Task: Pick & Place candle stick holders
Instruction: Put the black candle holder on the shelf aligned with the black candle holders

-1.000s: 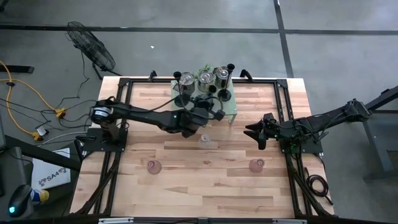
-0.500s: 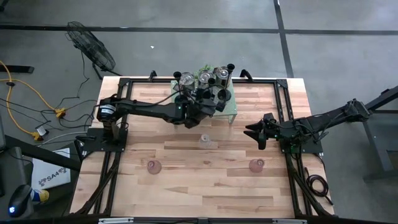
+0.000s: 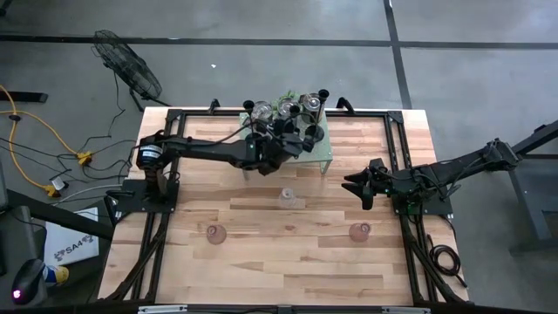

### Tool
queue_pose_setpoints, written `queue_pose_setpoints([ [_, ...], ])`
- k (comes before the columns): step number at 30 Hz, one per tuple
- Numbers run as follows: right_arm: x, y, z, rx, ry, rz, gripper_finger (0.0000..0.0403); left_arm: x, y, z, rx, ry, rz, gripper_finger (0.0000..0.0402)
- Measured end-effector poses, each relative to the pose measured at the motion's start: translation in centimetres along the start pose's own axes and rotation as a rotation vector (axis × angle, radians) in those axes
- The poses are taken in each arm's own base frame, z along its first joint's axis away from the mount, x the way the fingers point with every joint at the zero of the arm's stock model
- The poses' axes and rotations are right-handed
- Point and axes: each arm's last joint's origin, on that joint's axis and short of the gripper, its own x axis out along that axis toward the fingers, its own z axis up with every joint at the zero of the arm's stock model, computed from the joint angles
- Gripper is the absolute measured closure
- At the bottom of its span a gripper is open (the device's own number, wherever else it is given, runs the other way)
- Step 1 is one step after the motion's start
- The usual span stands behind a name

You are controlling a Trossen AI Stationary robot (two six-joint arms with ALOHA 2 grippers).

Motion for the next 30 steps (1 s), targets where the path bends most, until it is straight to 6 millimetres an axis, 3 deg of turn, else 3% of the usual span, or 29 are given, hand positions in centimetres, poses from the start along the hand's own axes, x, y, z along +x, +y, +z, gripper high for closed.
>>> queue_pose_setpoints([
  [30,0.00,0.00,0.00,0.000,0.000,0.000,0.0225,0.84,0.56,-0.13,0.039,0.030,-0.001,0.0379],
])
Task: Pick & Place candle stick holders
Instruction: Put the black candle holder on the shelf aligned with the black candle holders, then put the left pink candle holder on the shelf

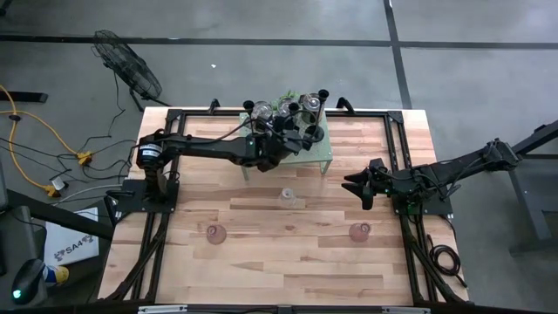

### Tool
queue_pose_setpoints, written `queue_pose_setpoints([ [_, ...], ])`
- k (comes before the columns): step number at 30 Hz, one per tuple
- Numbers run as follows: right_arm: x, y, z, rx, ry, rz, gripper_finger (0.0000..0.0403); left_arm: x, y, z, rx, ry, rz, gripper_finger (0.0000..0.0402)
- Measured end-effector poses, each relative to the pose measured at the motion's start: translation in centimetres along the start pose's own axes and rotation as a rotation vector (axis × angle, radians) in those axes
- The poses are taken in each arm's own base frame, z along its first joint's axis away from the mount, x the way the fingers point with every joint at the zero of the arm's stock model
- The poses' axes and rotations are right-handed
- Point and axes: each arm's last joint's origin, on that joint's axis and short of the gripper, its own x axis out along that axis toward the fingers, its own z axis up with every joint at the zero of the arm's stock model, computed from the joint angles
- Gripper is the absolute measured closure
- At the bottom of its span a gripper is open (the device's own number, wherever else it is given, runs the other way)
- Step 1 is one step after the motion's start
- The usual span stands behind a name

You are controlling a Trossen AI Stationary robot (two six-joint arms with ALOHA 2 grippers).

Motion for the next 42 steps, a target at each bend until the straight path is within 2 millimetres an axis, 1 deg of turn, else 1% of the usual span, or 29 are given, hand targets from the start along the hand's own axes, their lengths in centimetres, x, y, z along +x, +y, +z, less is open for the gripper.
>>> queue_pose_setpoints([
  [4,0.0,0.0,0.0,0.000,0.000,0.000,0.0225,0.0,0.0,-0.1,0.008,0.006,-0.005,0.0360],
  [14,0.0,0.0,0.0,0.000,0.000,0.000,0.0225,0.0,0.0,0.0,0.004,-0.006,0.021,0.0274],
  [27,0.0,0.0,0.0,0.000,0.000,0.000,0.0225,-1.1,-0.3,-0.4,0.067,-0.022,0.068,0.0196],
  [34,0.0,0.0,0.0,0.000,0.000,0.000,0.0225,-2.8,-0.8,-0.2,0.112,-0.037,0.052,0.0159],
  [38,0.0,0.0,0.0,0.000,0.001,0.000,0.0225,-4.3,-0.9,-0.1,0.134,-0.031,0.021,0.0156],
  [41,0.0,0.0,0.0,0.000,0.000,0.000,0.0225,-5.5,-0.8,-0.5,0.193,-0.008,-0.004,0.0155],
  [42,0.0,0.0,0.0,0.000,0.000,0.000,0.0225,-5.9,-0.8,-0.6,0.189,-0.002,-0.015,0.0155],
])
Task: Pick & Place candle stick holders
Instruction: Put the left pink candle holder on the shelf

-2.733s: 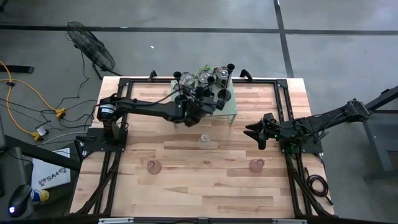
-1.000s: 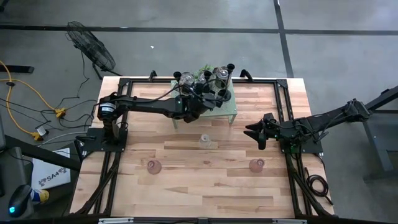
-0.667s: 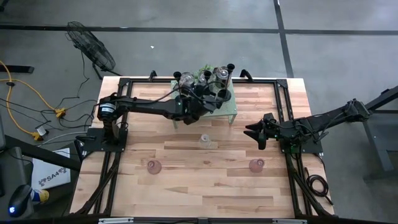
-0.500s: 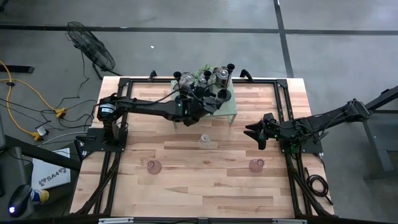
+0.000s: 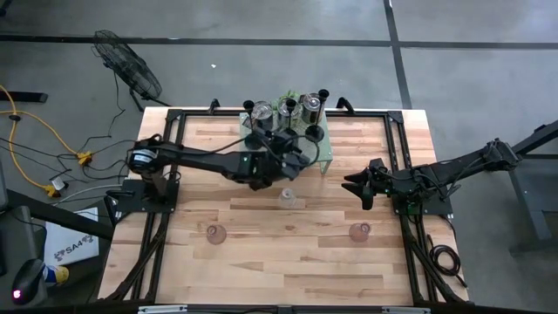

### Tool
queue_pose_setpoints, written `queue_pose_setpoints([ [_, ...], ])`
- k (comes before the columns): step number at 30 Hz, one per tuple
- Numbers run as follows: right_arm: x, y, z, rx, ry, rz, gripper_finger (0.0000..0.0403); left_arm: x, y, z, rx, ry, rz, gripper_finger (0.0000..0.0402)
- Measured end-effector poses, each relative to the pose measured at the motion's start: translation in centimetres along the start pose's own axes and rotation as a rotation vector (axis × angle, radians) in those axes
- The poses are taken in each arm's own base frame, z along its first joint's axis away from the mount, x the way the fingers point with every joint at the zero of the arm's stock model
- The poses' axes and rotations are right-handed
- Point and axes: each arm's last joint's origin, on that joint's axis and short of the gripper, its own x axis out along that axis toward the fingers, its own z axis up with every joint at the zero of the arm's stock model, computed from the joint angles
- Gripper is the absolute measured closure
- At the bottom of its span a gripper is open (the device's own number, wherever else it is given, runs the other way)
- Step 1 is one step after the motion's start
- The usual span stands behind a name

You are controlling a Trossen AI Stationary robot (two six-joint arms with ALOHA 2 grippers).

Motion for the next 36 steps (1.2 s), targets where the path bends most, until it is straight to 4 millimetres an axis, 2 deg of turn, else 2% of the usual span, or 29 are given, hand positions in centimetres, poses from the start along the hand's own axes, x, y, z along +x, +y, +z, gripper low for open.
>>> queue_pose_setpoints([
  [5,0.0,0.0,0.0,0.000,0.000,0.000,0.0225,-2.3,1.8,-1.1,-0.031,0.047,-0.087,0.0155],
  [9,0.0,0.0,0.0,0.000,0.000,0.000,0.0225,-4.4,4.0,-3.0,0.005,0.090,-0.185,0.0155],
  [18,0.1,0.0,0.0,-0.002,0.003,-0.003,0.0225,-10.7,10.2,-8.7,0.150,0.206,-0.506,0.0155],
  [22,0.1,0.0,-0.1,-0.004,0.005,-0.005,0.0225,-13.3,12.2,-11.1,0.191,0.237,-0.675,0.0155],
  [28,0.2,0.0,-0.1,-0.006,0.009,-0.008,0.0225,-16.4,15.3,-13.4,0.135,0.242,-0.862,0.0155],
  [32,0.2,0.0,-0.1,-0.006,0.009,-0.008,0.0225,-17.5,17.2,-15.2,0.051,0.257,-0.910,0.0155],
  [36,0.2,0.0,-0.1,-0.006,0.009,-0.008,0.0225,-18.4,18.1,-17.3,-0.010,0.318,-0.961,0.0155],
])
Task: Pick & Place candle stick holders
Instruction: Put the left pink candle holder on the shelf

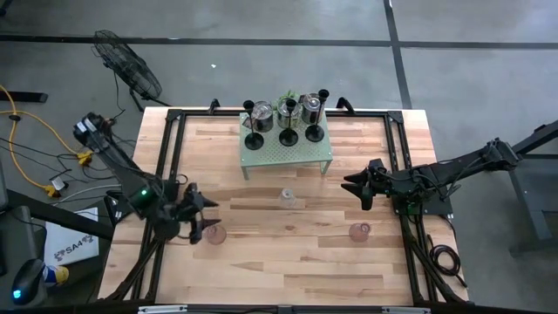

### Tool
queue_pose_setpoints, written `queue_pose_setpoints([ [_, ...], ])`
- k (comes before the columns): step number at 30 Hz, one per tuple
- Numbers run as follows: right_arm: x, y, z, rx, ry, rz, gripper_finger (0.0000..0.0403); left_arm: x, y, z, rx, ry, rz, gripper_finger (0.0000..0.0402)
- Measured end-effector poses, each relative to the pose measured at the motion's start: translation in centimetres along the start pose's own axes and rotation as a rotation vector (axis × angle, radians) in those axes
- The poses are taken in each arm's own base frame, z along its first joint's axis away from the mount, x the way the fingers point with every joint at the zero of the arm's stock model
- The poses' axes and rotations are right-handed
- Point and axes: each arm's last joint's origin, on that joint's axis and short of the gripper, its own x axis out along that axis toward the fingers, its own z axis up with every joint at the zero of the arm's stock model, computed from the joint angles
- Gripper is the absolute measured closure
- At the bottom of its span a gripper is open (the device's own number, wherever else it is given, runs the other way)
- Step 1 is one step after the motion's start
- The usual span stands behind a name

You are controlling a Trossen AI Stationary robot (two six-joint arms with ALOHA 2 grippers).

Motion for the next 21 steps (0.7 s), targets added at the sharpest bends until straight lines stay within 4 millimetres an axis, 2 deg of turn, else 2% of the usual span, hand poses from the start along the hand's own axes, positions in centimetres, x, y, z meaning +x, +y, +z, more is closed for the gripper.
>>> queue_pose_setpoints([
  [11,0.0,0.0,0.0,0.000,0.000,0.000,0.0225,-1.5,0.1,-5.8,-0.035,0.120,-0.133,0.0155],
  [21,0.0,0.0,0.0,0.000,0.000,0.000,0.0225,-1.4,1.3,-8.5,0.001,0.162,-0.146,0.0155],
])
